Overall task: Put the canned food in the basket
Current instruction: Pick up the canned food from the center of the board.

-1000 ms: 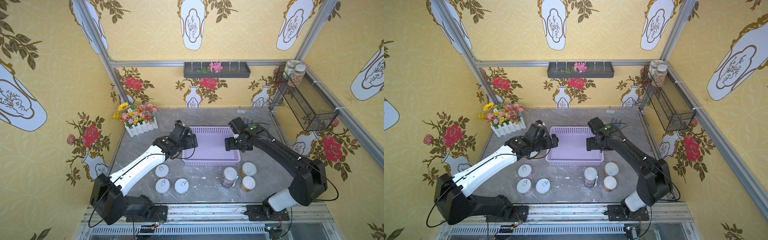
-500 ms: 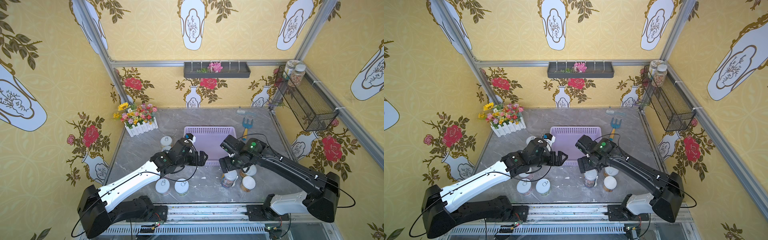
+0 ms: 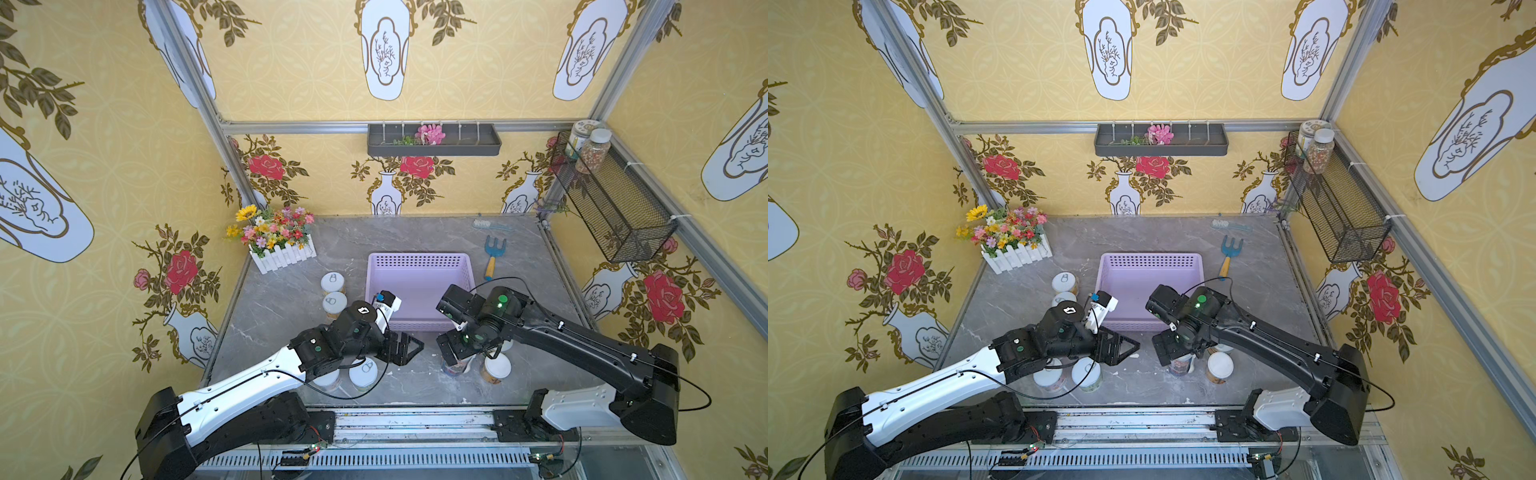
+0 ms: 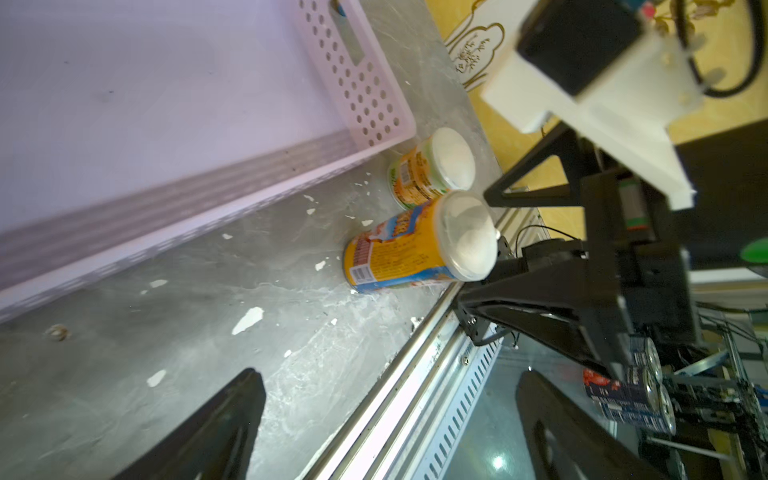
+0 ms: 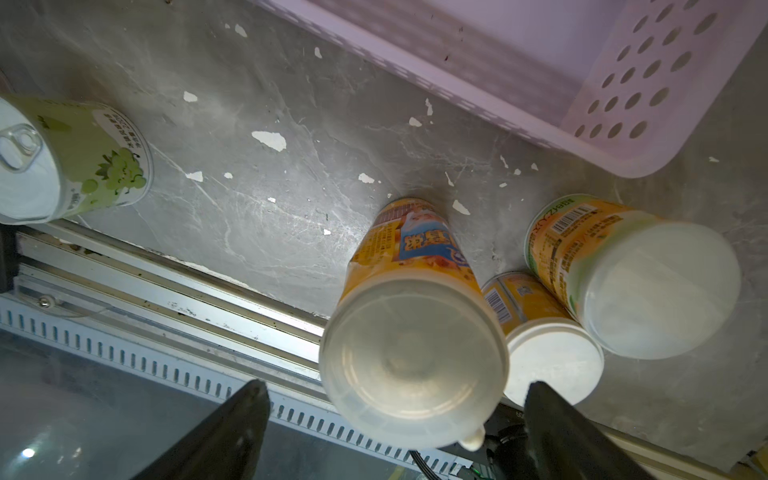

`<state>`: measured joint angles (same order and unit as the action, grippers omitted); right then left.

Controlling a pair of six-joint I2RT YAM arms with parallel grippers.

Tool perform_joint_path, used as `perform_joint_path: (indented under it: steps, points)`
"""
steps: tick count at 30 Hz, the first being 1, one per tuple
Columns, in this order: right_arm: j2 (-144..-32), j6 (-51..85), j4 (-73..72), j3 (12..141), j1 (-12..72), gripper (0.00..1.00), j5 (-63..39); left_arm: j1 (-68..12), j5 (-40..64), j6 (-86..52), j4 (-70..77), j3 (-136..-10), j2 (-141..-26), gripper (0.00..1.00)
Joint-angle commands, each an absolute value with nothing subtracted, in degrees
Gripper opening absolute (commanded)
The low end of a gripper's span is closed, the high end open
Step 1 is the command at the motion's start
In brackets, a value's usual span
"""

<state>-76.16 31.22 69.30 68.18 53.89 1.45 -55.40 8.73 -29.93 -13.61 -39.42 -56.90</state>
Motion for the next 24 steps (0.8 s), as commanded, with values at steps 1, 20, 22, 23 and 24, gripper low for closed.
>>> perform_joint_path:
  steps: [1,20,22,23,24]
  points:
    - [-77.43,31.16,70.21,67.95,55.07,0.98,4.76,-56.57,7.0,-28.76,-11.41,-39.55,-57.98,1.0]
    - [-78.94,31.24,66.25,64.78,53.93,0.88,1.89,-57.3,7.39,-28.28,-8.92,-37.43,-57.79,1.0]
    - [-78.78,31.29,66.48,64.82,53.61,0.86,2.3,-57.25,7.69,-28.04,-8.92,-37.7,-58.12,1.0]
    - [-78.76,31.46,66.46,64.74,53.45,0.85,2.42,-57.27,7.65,-27.93,-8.88,-37.72,-58.33,1.0]
    - [-78.76,31.3,66.42,64.69,53.37,0.85,2.59,-57.23,7.59,-27.73,-8.88,-37.71,-58.36,1.0]
